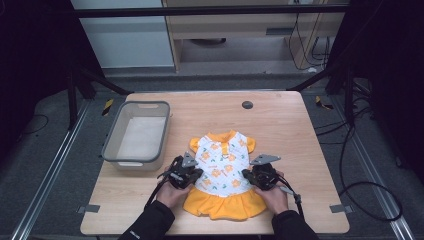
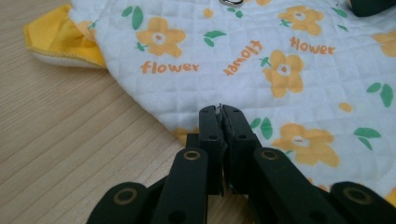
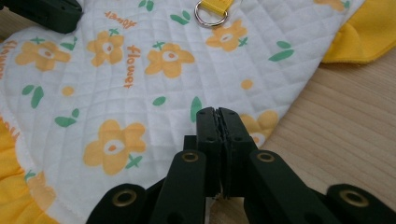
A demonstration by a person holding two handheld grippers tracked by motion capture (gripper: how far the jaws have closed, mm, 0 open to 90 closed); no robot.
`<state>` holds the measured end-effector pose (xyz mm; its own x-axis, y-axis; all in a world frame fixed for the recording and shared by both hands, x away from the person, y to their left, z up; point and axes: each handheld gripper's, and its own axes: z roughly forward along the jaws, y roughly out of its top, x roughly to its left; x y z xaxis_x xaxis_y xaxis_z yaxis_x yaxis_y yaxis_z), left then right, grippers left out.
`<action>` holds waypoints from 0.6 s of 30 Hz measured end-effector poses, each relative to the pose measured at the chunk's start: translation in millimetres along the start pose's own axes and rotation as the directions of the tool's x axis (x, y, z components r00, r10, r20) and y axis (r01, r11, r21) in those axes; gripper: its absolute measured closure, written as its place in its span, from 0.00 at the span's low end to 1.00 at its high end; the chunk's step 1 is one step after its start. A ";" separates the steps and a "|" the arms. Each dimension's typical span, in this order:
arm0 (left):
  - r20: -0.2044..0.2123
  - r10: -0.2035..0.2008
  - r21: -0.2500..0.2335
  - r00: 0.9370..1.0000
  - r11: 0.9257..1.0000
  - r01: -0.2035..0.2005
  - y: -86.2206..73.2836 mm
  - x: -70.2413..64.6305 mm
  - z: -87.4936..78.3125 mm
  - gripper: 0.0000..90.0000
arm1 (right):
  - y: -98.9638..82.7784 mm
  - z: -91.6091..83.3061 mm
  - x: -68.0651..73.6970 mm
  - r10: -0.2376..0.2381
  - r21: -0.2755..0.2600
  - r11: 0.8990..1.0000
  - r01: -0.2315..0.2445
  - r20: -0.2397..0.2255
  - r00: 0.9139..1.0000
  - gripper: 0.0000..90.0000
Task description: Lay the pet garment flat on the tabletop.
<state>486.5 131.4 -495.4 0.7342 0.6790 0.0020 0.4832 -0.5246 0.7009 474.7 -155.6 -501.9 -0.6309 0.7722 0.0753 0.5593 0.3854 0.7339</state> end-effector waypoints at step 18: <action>-0.004 -0.058 -0.104 0.998 0.993 0.057 -5.2 7.7 -51.5 0.70 | -0.8 -26.7 -2.4 0.039 -0.136 0.990 -0.036 0.018 0.999 0.66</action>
<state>465.1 165.8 -462.3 0.7027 0.7106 -0.0355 0.4721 -0.4283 0.7705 461.4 -171.2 -484.6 -0.5989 0.7955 0.0918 0.5037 0.2852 0.8154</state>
